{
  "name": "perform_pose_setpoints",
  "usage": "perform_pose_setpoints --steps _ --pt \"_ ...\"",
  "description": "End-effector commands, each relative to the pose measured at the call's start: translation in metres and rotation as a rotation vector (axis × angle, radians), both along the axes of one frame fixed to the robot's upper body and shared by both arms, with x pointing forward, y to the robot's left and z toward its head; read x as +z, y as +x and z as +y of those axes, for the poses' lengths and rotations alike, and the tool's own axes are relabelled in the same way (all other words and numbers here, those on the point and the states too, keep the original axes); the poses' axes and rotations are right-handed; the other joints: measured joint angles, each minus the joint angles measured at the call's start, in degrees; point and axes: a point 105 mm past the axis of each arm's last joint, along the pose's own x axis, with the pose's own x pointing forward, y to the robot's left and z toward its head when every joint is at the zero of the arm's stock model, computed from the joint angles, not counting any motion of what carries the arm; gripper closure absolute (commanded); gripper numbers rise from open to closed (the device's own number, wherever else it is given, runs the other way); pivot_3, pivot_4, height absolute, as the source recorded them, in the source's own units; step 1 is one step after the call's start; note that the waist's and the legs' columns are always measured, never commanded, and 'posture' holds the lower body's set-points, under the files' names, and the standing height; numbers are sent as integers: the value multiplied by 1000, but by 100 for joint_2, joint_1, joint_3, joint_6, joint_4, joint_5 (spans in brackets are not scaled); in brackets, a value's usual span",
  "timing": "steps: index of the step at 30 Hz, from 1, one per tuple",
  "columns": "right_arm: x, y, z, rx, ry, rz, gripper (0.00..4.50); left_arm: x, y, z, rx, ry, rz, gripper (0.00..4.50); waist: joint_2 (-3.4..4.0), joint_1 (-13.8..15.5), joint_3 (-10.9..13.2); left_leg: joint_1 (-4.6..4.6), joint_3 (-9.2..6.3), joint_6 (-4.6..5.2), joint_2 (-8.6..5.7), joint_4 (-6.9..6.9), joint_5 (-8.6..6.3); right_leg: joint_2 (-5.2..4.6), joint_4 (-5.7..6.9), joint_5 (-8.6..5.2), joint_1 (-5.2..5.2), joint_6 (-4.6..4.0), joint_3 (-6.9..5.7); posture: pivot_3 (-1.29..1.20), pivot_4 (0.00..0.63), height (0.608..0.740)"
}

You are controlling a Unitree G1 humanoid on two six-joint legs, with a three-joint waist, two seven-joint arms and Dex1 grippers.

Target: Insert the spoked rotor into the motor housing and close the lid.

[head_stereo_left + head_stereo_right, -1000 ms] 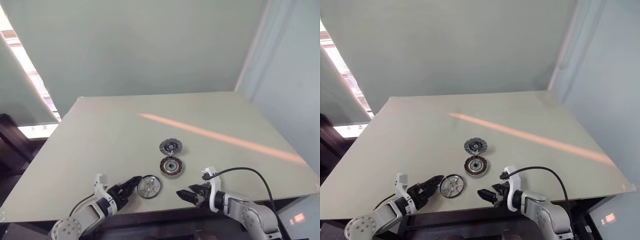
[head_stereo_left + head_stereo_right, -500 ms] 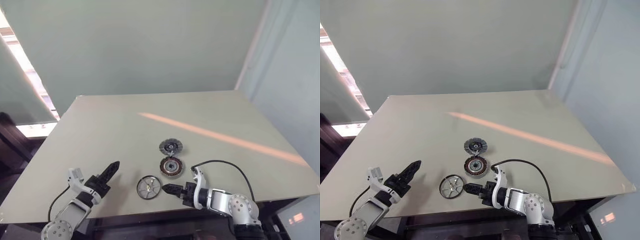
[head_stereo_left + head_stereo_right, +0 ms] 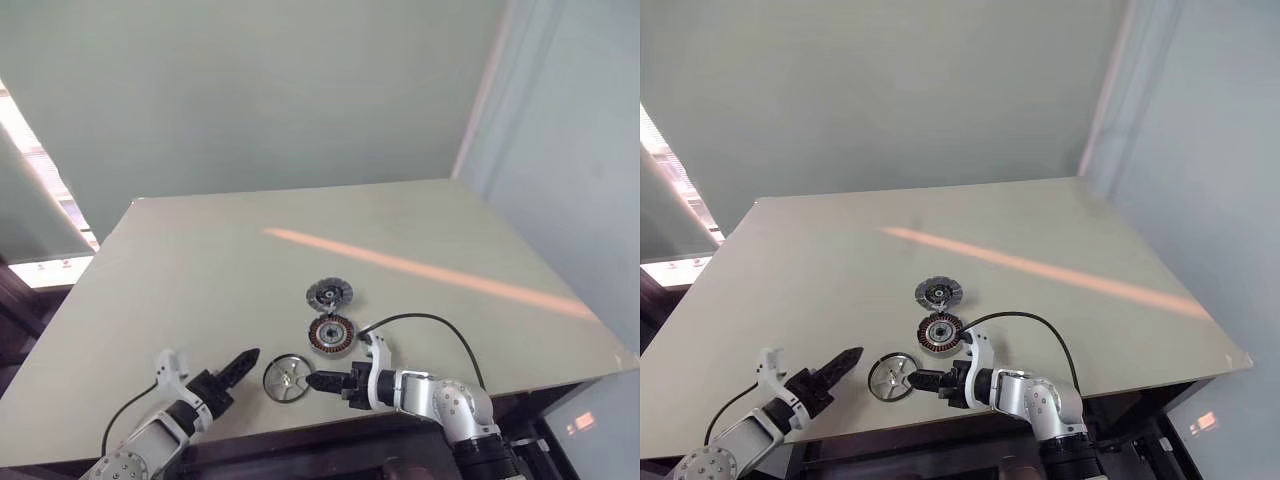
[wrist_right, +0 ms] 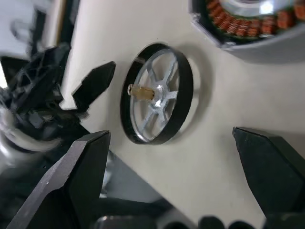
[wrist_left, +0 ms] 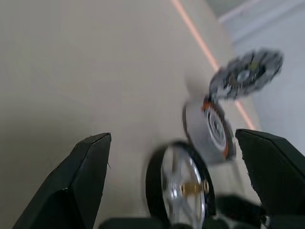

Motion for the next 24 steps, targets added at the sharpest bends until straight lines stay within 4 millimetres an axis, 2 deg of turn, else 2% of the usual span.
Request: perform_pose_setpoints --steps 1,6,9,11,17,24 --pt "25 6 -17 50 -24 -215 9 8 -1 -6 -38 -38 -19 0 0 21 0 -1 1 0 -4 1 0 -4 -2 0 1 0 1 0 0 740" --pt "35 10 -52 83 -141 -431 9 8 -4 -10 -51 -84 6 0 -13 18 4 0 3 0 -3 -1 -1 -4 -2 -1 -1 1 2 0 0 740" --pt "38 11 -64 97 -184 -527 9 7 -5 -12 -64 -113 28 0 -15 8 8 2 4 0 0 -4 0 0 2 -1 -2 0 1 0 0 740" --pt "39 14 -72 76 -197 -564 9 5 -9 -21 -105 -139 66 0 -16 12 8 4 4 -1 1 -4 -1 0 2 -1 -3 0 0 0 0 740" --pt "41 16 -70 39 -175 -604 9 -6 -18 -41 -144 -219 196 0 -20 24 10 4 6 0 -2 2 0 -2 0 -1 1 1 5 0 0 740" --pt "43 18 -68 23 -165 -623 9 -14 -15 -60 -155 -280 268 0 -16 109 10 8 5 0 -8 6 0 -5 -1 -1 10 1 7 0 0 740"
